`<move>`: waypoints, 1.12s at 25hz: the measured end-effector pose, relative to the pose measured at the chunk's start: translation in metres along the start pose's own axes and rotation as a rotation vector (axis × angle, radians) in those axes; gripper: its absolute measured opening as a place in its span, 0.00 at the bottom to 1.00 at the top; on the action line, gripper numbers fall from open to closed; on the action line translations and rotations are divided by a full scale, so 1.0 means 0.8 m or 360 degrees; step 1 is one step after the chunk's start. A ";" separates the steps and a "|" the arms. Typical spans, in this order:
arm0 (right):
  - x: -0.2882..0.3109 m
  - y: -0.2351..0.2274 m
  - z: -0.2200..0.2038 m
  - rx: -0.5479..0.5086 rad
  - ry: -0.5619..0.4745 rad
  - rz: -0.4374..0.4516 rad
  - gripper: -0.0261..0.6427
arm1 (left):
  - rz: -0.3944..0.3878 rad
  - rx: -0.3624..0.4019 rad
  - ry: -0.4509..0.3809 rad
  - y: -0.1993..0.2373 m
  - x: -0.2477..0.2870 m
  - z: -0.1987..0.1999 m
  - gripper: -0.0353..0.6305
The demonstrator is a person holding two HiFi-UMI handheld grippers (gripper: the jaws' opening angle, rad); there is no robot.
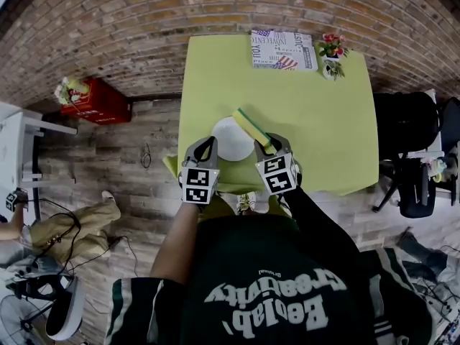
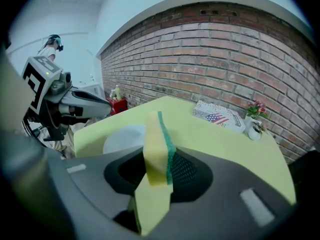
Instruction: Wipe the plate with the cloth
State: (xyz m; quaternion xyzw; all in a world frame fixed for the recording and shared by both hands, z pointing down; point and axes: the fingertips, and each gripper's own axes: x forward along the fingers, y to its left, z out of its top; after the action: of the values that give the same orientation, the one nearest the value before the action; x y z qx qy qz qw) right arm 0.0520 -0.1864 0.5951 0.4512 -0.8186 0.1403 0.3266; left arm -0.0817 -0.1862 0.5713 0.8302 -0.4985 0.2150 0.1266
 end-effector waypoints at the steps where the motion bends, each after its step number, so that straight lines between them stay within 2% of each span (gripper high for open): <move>1: -0.002 -0.005 -0.003 0.0006 0.0003 -0.0017 0.23 | 0.0003 -0.0001 -0.0005 -0.001 0.000 0.002 0.06; 8: -0.008 -0.018 -0.014 0.0046 0.0009 -0.0053 0.23 | 0.0024 0.0004 -0.0003 -0.003 0.003 -0.005 0.06; 12: -0.009 -0.013 0.001 0.0082 -0.0088 -0.0004 0.23 | 0.0021 -0.0005 0.0007 -0.004 0.003 -0.001 0.06; 16: -0.007 0.008 0.018 0.0082 -0.0134 0.0074 0.23 | 0.0029 -0.0009 -0.0019 0.001 -0.001 0.006 0.06; 22: 0.003 0.049 0.030 -0.0018 -0.0128 0.0173 0.23 | 0.0051 -0.0016 -0.0056 0.015 -0.015 0.013 0.06; 28: 0.012 0.084 0.036 -0.0042 -0.0115 0.0245 0.23 | 0.0069 -0.0008 -0.0091 0.028 -0.032 0.017 0.06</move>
State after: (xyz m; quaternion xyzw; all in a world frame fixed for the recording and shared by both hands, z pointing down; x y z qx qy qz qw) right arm -0.0190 -0.1708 0.5840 0.3874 -0.8638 0.1379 0.2910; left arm -0.1094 -0.1825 0.5471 0.8247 -0.5202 0.1927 0.1097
